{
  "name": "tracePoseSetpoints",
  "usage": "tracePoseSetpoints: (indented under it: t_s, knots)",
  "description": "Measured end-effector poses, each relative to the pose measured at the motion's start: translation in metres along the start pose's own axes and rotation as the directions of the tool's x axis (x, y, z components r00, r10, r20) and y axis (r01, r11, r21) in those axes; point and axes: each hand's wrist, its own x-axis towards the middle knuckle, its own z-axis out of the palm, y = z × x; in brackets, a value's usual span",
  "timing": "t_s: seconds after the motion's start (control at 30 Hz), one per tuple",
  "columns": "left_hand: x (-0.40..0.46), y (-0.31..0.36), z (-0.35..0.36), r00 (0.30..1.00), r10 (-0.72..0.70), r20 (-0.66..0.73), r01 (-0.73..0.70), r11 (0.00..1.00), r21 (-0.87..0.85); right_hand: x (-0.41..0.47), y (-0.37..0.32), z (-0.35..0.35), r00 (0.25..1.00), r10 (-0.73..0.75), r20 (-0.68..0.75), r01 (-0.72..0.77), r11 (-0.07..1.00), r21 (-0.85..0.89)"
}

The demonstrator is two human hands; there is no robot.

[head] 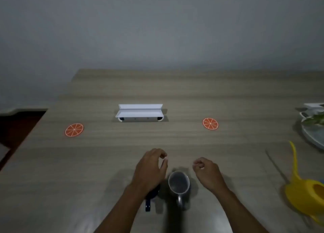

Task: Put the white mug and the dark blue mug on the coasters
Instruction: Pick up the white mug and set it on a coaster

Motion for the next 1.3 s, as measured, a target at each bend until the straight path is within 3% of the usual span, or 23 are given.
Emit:
tracePoseSetpoints:
  t_s: [0.2,0.4,0.57,0.77,1.0,1.1,1.3]
  knots:
    - [-0.036,0.001,0.029,0.988,-0.075,0.138,0.078,0.997,-0.018,-0.025,0.020,0.021,0.995,0.075,0.067,-0.079,0.995,0.058]
    - [-0.073,-0.004,0.055,0.977,-0.001,0.214,0.004,1.000,-0.016,-0.050,0.044,0.043,0.973,0.195,0.124,-0.216,0.959,0.185]
    - [-0.097,-0.010,0.067,0.962,-0.056,0.268,0.056,0.998,0.007,-0.062,0.058,0.052,0.925,0.260,0.278,-0.335,0.904,0.265]
    - [-0.120,-0.027,0.089,0.890,-0.145,0.432,0.064,0.979,0.195,-0.065,0.057,0.054,0.872,0.260,0.415,-0.401,0.866,0.298]
    - [-0.137,-0.030,0.113,0.864,-0.244,0.440,0.057,0.916,0.396,-0.060,0.059,0.054,0.800,0.197,0.566,-0.447,0.826,0.344]
    - [-0.136,-0.027,0.118,0.867,-0.254,0.430,0.061,0.908,0.414,-0.059,0.058,0.051,0.810,0.160,0.564,-0.431,0.815,0.388]
    - [-0.122,-0.014,0.125,0.864,-0.239,0.443,0.057,0.921,0.384,-0.053,0.063,0.026,0.914,0.074,0.398,-0.286,0.813,0.506]
